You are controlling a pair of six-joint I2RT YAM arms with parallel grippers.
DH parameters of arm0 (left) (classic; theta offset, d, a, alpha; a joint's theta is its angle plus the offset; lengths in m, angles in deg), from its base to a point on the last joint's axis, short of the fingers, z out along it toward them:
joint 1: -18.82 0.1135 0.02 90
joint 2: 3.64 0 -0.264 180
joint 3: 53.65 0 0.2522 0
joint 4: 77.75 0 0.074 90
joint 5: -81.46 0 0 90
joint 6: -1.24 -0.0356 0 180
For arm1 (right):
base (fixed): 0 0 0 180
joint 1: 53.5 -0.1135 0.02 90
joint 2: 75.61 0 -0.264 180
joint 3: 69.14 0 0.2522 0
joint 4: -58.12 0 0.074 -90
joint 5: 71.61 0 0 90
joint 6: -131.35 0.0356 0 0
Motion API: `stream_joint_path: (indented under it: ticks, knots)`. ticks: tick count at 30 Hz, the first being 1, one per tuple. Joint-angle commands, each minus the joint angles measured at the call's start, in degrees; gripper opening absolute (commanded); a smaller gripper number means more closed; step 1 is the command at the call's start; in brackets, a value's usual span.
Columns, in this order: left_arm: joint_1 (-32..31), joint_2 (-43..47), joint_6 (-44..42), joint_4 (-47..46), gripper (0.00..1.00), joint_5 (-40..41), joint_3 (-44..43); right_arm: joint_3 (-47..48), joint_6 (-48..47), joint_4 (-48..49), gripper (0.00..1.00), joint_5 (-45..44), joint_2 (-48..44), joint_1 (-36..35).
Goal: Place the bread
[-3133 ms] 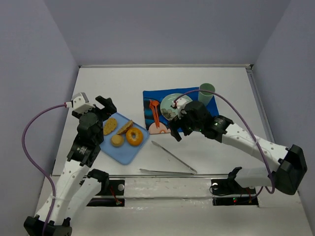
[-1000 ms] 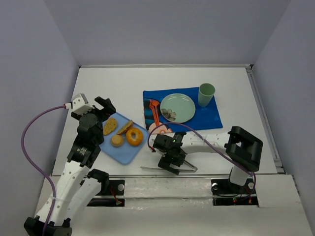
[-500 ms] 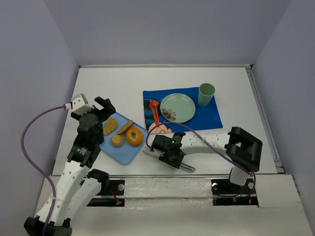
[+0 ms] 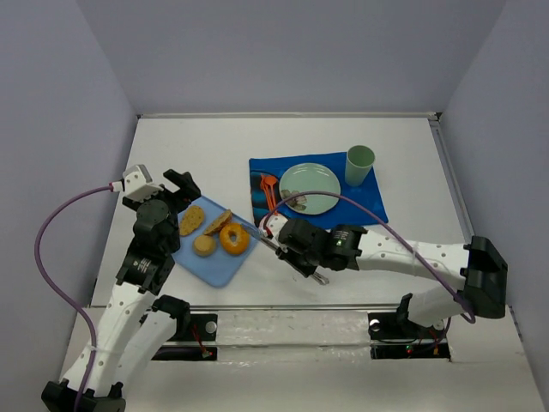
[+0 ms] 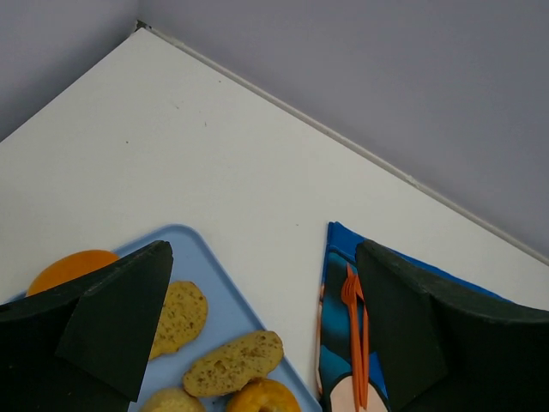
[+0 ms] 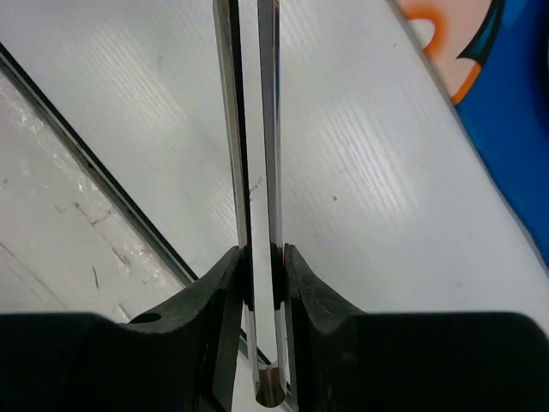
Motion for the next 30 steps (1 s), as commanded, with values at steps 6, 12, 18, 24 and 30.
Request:
stream_joint_path:
  ticks: [6,12,18,24,30]
  knots:
    - [0.13,0.88,0.95,-3.00,0.99,0.83,0.76,3.74,6.90,10.74,0.21,-1.66,-3.60,2.17]
    - [0.13,1.41,0.87,-2.74,0.99,0.30,0.67,5.15,9.64,10.04,0.27,10.38,-1.84,8.95]
    - [0.13,2.64,0.96,-2.21,0.99,0.83,0.85,7.35,8.50,8.99,0.41,6.88,-1.49,8.95]
    - [0.13,2.82,1.04,-2.30,0.99,1.62,1.02,9.10,7.71,8.90,0.55,4.67,-1.05,8.95]
    - [0.13,2.73,1.04,-2.21,0.99,1.62,1.02,9.72,7.18,8.64,0.52,5.01,-0.70,8.95]
